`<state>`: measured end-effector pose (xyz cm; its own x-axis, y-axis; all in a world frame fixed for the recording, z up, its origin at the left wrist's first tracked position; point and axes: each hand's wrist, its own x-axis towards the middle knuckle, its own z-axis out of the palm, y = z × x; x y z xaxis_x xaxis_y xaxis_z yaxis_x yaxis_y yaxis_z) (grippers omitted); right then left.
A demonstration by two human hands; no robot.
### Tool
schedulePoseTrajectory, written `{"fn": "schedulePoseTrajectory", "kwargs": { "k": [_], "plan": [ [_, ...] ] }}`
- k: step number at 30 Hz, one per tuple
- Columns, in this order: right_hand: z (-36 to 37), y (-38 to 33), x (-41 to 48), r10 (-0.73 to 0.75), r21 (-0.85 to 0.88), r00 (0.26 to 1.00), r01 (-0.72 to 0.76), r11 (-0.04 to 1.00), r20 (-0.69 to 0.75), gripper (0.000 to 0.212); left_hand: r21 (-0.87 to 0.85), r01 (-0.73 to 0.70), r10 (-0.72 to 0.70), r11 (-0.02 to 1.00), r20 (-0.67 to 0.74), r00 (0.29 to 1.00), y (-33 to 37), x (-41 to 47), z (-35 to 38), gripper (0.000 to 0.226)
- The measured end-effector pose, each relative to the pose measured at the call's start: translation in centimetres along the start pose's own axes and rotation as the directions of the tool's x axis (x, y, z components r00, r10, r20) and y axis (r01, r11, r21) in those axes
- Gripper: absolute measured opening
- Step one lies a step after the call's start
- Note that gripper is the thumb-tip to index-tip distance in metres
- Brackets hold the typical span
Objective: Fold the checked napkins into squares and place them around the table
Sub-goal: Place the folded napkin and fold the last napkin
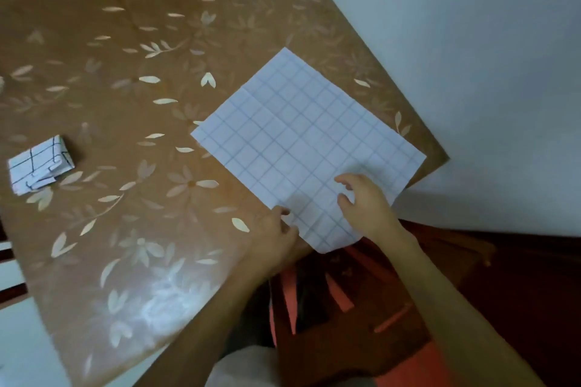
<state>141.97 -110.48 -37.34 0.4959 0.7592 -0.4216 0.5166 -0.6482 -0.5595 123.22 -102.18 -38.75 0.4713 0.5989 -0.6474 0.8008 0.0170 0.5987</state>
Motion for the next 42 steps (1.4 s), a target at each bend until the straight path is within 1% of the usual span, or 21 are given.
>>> {"fn": "schedulePoseTrajectory", "kwargs": {
  "k": [2,4,6,8,10,13,15,17,19,21,22,25,26,29,31,34,36,37,39,41,42],
  "plan": [
    [-0.7,0.5,3.1,-0.028,-0.002,1.0,0.028,1.0,0.004,0.038,-0.014,0.073,-0.074,0.997,-0.083,0.994,0.4,1.6,0.8,0.043],
    [-1.6,1.3,6.2,-0.066,-0.013,0.997,0.065,0.998,-0.027,0.038,-0.041,0.165,-0.169,0.985,-0.185,0.968,1.6,3.3,1.4,0.051],
    [-2.6,2.3,9.3,-0.117,-0.053,0.991,0.114,0.992,-0.066,0.038,-0.083,0.28,-0.292,0.957,-0.283,0.914,3.1,4.9,2.1,0.058],
    [-3.6,3.1,11.9,-0.125,-0.086,0.988,0.117,0.989,-0.091,0.039,-0.158,0.352,-0.386,0.923,-0.368,0.846,4.3,6.3,2.9,0.064],
    [-4.1,3.9,13.5,-0.108,-0.1,0.99,0.1,0.99,-0.085,0.042,-0.222,0.358,-0.421,0.907,-0.447,0.789,5.0,7.2,3.6,0.068],
    [-4.4,4.8,14.6,-0.071,-0.109,0.996,0.065,0.992,-0.057,0.048,-0.246,0.332,-0.413,0.911,-0.56,0.718,5.2,7.9,4.0,0.072],
    [-4.4,5.1,14.8,-0.064,-0.097,0.997,0.06,0.993,-0.048,0.054,-0.323,0.314,-0.449,0.893,-0.585,0.676,5.1,7.9,3.6,0.079],
    [-4.8,5.1,15.2,-0.053,-0.071,0.998,0.05,0.996,-0.034,0.062,-0.383,0.266,-0.457,0.885,-0.602,0.654,4.5,7.9,3.0,0.081],
    [-5.1,5.0,15.9,-0.045,-0.074,0.998,0.042,0.996,-0.043,0.073,-0.433,0.22,-0.459,0.874,-0.587,0.667,3.8,8.0,2.5,0.076],
    [-5.3,5.1,17.0,-0.035,-0.042,0.997,0.032,0.999,-0.067,0.079,-0.491,0.202,-0.473,0.848,-0.526,0.707,3.7,7.9,1.8,0.065],
    [-5.4,5.1,17.5,-0.026,-0.017,0.997,0.025,1.0,-0.071,0.073,-0.508,0.204,-0.478,0.837,-0.497,0.724,3.5,7.7,1.5,0.056],
    [-5.5,5.0,18.3,-0.029,0.039,0.998,0.031,0.999,-0.053,0.038,-0.477,0.238,-0.474,0.846,-0.469,0.746,2.7,7.0,0.5,0.02],
    [-5.3,5.1,18.3,-0.049,0.046,0.998,0.051,0.998,-0.039,0.035,-0.469,0.239,-0.469,0.85,-0.468,0.749,2.3,6.8,0.2,0.018],
    [-4.7,5.1,17.8,-0.106,0.026,0.994,0.105,0.994,0.035,0.025,-0.413,0.216,-0.418,0.885,-0.496,0.762,1.7,6.0,-0.9,0.038],
    [-4.3,4.9,17.3,-0.121,0.074,0.991,0.117,0.99,0.059,0.019,-0.362,0.176,-0.361,0.915,-0.543,0.758,1.6,5.4,-1.9,0.046],
    [-4.8,4.0,16.5,-0.12,0.14,0.99,0.109,0.984,0.071,0.014,-0.36,0.138,-0.34,0.922,-0.588,0.734,0.6,4.4,-3.5,0.041],
    [-5.0,3.6,16.1,-0.074,0.168,0.993,0.058,0.984,0.095,0.014,-0.359,0.128,-0.332,0.925,-0.595,0.732,-0.4,3.6,-4.7,0.039],
    [-5.0,3.4,15.8,-0.032,0.191,0.992,0.009,0.982,0.123,0.019,-0.358,0.116,-0.321,0.927,-0.59,0.741,-0.7,3.0,-5.3,0.037],
    [-4.3,3.5,15.4,0.08,0.244,0.969,-0.139,0.96,0.236,0.045,-0.371,0.091,-0.3,0.924,-0.557,0.775,-1.3,1.9,-6.0,0.033],
    [-3.0,3.5,14.8,0.196,0.185,0.926,-0.266,0.946,0.324,0.08,-0.398,0.049,-0.272,0.916,-0.526,0.806,-2.0,1.0,-6.5,0.028],
    [-2.1,3.5,14.2,0.242,0.118,0.913,-0.294,0.949,0.329,0.096,-0.422,0.027,-0.262,0.906,-0.509,0.82,-2.3,0.5,-6.7,0.023]
  ]
}}
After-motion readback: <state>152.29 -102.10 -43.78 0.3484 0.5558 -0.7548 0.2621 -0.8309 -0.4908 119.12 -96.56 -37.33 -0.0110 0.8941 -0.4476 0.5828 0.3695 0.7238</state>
